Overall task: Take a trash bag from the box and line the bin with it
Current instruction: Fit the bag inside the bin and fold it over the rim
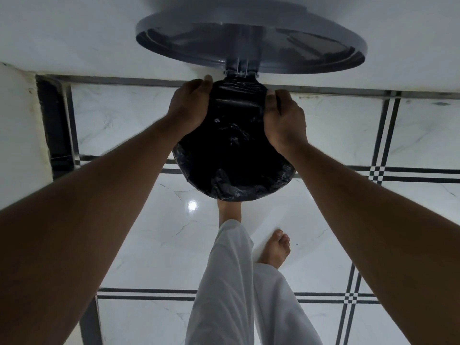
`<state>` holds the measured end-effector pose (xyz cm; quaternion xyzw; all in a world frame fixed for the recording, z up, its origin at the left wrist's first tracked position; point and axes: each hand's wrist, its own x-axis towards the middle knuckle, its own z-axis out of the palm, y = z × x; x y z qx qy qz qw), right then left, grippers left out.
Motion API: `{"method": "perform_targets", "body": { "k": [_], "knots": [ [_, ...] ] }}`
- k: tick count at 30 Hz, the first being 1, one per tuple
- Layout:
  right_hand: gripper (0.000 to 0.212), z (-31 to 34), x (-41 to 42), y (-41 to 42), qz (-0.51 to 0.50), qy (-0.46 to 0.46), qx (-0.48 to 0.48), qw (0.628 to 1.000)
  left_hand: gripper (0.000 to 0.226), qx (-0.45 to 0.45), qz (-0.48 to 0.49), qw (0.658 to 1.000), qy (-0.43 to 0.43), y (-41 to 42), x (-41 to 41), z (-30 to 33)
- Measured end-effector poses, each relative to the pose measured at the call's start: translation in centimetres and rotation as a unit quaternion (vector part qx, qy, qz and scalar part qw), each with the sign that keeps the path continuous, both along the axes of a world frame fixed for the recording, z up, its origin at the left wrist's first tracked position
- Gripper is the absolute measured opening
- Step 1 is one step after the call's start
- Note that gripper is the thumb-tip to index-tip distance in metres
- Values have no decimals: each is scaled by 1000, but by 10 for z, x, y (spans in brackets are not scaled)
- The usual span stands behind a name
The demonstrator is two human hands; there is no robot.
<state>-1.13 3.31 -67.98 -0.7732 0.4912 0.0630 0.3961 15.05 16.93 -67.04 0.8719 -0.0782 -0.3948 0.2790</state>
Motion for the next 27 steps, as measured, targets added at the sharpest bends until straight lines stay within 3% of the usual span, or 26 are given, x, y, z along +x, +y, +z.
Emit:
{"method": "perform_targets", "body": {
  "k": [4,11,14,19,22,24,27],
  "knots": [
    [44,2,7,2,-21,-30,-65,997,40,-5,9,999,-44,-7,1,-1],
    [46,-1,14,-4,24,12,-1,1000,53,68,-64,996,4,-25,4,3],
    [45,0,17,-10,29,14,10,999,50,53,-61,997,8,-28,10,-1],
    [48,11,7,0,-19,-29,-55,998,29,16,3,989,-144,-8,-12,13],
    [44,23,-7,16,-39,-50,-39,997,23,0,-1,979,-206,12,-39,24],
    [44,35,-19,30,-59,-49,-28,997,23,-29,0,987,-158,22,-57,30],
    [35,69,-31,52,-116,-82,-8,990,25,-79,19,996,-20,35,-88,51]
  ]
}}
